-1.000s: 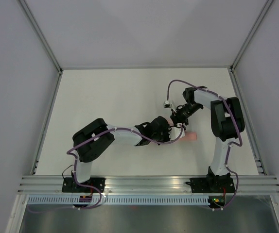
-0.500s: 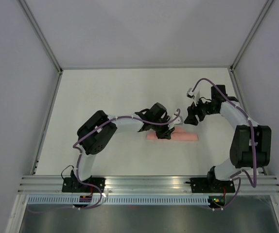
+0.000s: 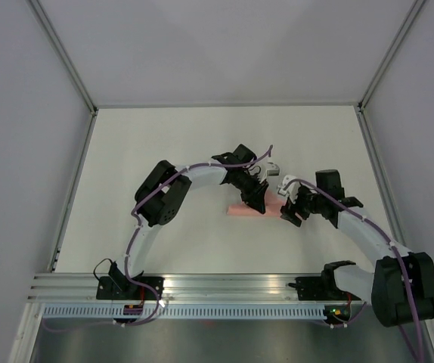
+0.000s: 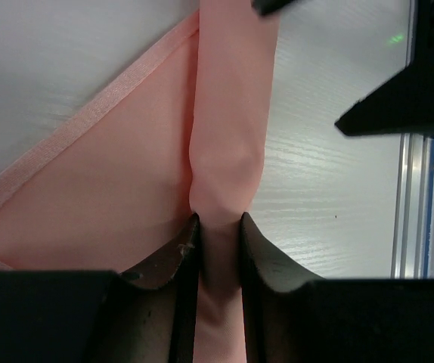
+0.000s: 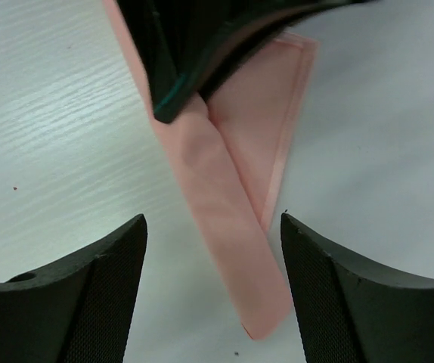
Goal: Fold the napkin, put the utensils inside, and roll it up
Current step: Roll the napkin at the center of the board.
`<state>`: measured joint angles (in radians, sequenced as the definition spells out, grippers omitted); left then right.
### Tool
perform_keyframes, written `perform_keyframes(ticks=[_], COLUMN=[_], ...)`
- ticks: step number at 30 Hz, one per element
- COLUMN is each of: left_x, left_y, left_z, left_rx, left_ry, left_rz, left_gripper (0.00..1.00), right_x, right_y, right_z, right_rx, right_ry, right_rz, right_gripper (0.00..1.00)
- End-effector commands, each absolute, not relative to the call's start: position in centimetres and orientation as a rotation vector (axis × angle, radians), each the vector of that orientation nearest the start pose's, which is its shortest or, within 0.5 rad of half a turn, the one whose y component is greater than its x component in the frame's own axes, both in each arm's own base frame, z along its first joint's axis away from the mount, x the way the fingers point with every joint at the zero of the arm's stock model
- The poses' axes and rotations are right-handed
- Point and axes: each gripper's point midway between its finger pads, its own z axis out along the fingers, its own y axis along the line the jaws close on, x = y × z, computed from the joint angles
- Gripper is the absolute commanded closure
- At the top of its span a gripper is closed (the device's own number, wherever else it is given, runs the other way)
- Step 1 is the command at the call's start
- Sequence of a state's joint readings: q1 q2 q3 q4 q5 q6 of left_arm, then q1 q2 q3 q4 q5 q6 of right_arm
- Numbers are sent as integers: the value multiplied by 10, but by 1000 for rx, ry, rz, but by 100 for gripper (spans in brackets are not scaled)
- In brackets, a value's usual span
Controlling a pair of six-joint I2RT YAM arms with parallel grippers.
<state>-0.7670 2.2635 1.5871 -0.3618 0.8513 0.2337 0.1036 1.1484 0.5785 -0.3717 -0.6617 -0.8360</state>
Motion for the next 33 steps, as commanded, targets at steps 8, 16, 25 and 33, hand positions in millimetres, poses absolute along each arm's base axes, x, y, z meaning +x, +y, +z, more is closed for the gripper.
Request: perform_keyframes(ticks=[8, 16, 25, 33], left_x=[235, 234, 249, 279], left_y=[-392, -391, -393, -399], left_z=[-34, -32, -9, 32], left_rx=[1438, 1429, 1404, 1316], left_ry=[2480, 2481, 2410, 2286], left_rz=[-1286, -1319, -1282, -1220], left_gripper=[78, 76, 53, 47], right_x=[261, 262, 249, 236], right_y=[151, 159, 158, 164], right_z=[42, 25, 13, 19], right_rx=[-1484, -1528, -1638, -1721], right_ry=[1793, 1802, 1888, 1955], right_rz=[252, 214, 290, 418], right_gripper=[24, 37, 71, 74])
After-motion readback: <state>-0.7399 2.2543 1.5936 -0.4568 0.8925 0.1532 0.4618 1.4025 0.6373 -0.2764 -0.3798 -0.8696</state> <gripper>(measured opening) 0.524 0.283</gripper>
